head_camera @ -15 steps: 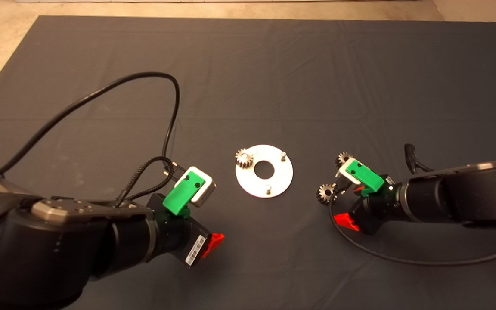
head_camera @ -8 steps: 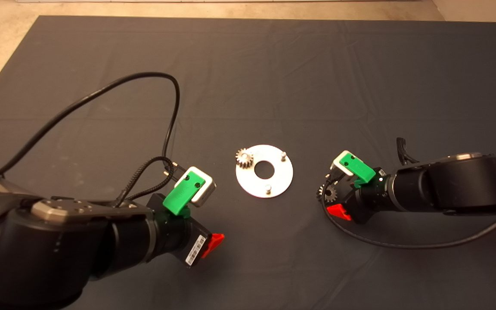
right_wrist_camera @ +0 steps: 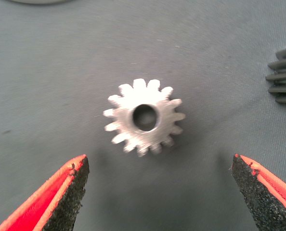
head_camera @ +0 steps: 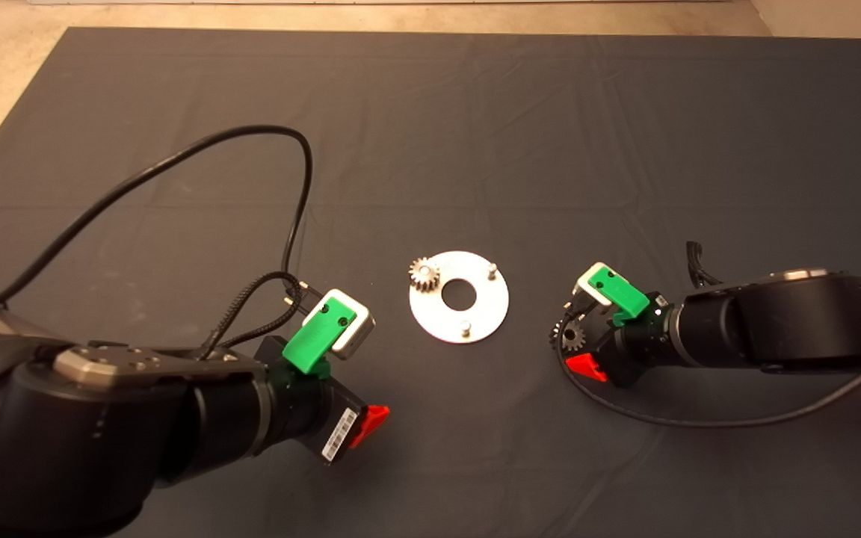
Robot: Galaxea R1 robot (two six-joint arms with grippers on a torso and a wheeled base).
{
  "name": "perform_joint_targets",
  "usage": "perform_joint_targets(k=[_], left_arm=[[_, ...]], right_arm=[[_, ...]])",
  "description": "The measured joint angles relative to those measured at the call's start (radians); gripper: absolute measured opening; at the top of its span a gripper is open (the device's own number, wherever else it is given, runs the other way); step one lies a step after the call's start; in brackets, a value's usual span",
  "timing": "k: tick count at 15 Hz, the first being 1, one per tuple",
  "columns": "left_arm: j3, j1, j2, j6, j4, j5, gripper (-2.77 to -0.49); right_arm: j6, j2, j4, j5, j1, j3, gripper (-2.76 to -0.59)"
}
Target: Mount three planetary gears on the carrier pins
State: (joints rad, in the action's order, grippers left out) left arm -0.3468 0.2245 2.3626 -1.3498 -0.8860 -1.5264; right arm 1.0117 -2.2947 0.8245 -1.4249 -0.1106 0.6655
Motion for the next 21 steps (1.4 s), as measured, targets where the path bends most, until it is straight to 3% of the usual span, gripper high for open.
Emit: perform_joint_targets(k=[3,7,15,19,21], left_arm=[[0.001,0.000,0.000,0.000,0.000,0.000,-1.04],[0.001,0.000,0.000,0.000,0.000,0.000,-1.04],[0.003,0.000,0.000,0.000,0.000,0.000,-1.04],[0.003,0.000,0.000,0.000,0.000,0.000,-1.04],[0.003,0.000,0.000,0.000,0.000,0.000,-1.04]], right_arm=[[0.000,-0.016,0.004,0.005,0.010,0.013,-1.24],[0.000,-0.041,0.032,0.004,0.031,0.031,-1.38],[0.000,-0.055,0.040,0.007,0.031,0.052,-1.68],[0.000,-0.055,0.040,0.007,0.031,0.052,-1.94],[0.000,-0.055,0.041,0.007,0.031,0.052,-1.95]])
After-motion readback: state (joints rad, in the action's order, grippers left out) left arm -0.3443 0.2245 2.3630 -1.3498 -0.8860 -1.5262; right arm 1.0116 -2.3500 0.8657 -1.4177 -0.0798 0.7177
